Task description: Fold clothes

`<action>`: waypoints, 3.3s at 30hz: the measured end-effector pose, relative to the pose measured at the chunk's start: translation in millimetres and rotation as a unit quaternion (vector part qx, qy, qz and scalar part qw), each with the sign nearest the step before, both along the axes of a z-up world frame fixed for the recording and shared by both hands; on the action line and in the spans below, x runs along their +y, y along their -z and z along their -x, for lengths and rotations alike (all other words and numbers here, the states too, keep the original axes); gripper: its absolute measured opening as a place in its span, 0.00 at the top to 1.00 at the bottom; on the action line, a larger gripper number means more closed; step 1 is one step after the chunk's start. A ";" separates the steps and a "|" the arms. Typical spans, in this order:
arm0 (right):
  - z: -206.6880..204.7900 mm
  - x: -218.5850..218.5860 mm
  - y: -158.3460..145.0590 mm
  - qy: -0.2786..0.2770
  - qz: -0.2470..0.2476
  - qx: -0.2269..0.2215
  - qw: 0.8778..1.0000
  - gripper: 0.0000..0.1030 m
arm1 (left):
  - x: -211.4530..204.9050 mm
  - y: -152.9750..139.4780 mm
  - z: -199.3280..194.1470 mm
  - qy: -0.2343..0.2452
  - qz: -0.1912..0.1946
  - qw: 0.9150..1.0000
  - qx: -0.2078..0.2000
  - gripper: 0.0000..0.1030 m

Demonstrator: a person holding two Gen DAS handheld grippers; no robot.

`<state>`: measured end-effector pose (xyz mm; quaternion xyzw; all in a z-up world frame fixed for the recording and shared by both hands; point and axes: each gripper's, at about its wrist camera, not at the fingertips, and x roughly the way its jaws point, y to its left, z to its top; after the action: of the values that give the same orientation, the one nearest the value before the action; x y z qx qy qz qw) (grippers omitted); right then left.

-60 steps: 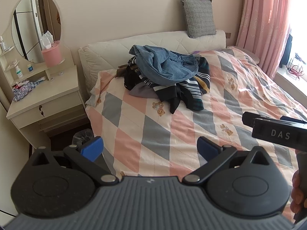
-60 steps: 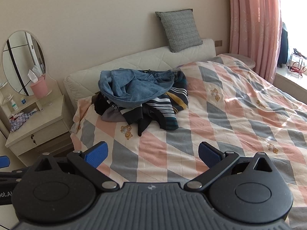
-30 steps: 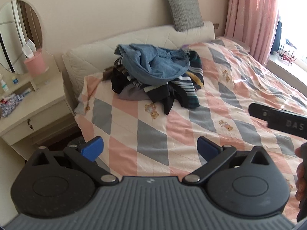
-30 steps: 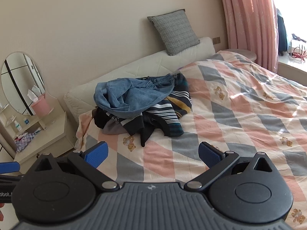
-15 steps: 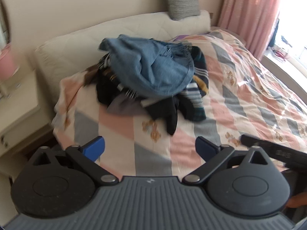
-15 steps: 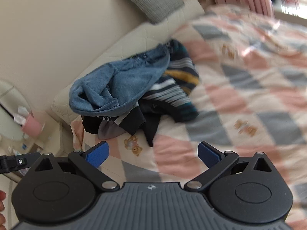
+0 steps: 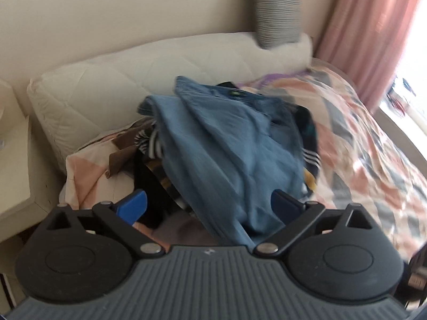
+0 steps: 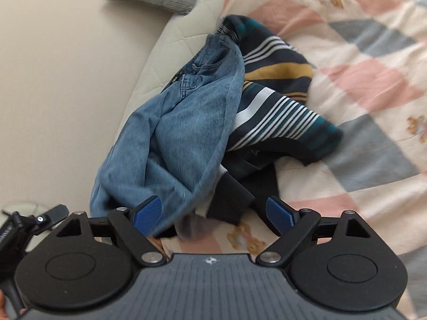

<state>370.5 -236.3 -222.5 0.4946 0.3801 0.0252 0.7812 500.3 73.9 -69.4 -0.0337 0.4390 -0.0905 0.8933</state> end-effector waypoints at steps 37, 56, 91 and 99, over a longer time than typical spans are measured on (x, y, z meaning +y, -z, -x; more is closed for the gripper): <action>19.0 -48.1 -122.9 0.023 -0.019 -0.298 0.954 0.96 | -43.2 -94.0 78.8 0.100 0.107 0.982 -0.117 0.91; 609.2 -208.9 -235.0 0.342 0.225 -0.238 0.880 0.96 | -369.8 -71.3 405.1 0.434 0.211 0.874 0.056 0.95; 706.8 -143.2 -25.0 0.260 0.207 0.188 0.924 0.36 | -326.1 110.3 569.7 0.435 -0.175 0.876 0.113 0.69; 758.3 -150.2 -21.1 0.181 0.216 0.177 0.943 0.36 | -301.3 110.6 643.8 0.382 -0.171 0.898 0.135 0.68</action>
<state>-387.9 -386.5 -201.4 0.3710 0.4123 -0.2877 0.7808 -143.5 -227.4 -180.0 0.2776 0.5431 -0.3428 0.7144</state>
